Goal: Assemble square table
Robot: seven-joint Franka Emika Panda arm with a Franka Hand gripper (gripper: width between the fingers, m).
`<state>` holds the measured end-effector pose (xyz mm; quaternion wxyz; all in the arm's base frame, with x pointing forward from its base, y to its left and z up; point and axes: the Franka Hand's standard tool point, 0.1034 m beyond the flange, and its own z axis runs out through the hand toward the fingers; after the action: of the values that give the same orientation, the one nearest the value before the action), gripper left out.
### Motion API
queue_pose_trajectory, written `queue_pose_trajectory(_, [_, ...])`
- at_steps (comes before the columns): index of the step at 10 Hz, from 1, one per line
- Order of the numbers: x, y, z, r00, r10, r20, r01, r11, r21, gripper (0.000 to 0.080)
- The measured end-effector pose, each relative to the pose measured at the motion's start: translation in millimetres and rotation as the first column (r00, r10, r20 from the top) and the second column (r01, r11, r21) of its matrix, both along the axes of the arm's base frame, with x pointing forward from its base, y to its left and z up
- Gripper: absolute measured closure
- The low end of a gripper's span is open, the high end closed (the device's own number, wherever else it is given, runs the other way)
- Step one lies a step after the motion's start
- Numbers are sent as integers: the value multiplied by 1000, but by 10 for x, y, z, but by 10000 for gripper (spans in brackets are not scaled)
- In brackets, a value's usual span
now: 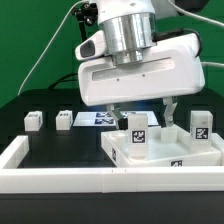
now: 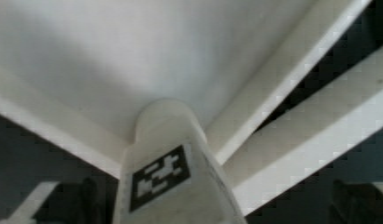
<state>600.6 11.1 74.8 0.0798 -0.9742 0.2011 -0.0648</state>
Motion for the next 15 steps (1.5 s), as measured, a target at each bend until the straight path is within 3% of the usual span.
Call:
queue_pose_trajectory(4, [25, -54, -12, 948, 317, 6, -315, 945, -85, 150])
queue_pose_trajectory(9, [24, -52, -13, 921, 389, 9, -387, 917, -97, 150])
queue_pose_trajectory(11, [24, -52, -13, 921, 389, 9, -387, 917, -97, 408])
queue_pose_trajectory(12, [24, -53, -13, 921, 389, 9, -386, 917, -97, 408])
queue_pose_trajectory(13, [24, -52, -13, 921, 389, 9, -387, 917, -97, 508])
queue_pose_trajectory(15, [24, -52, -13, 927, 375, 9, -373, 923, -94, 508])
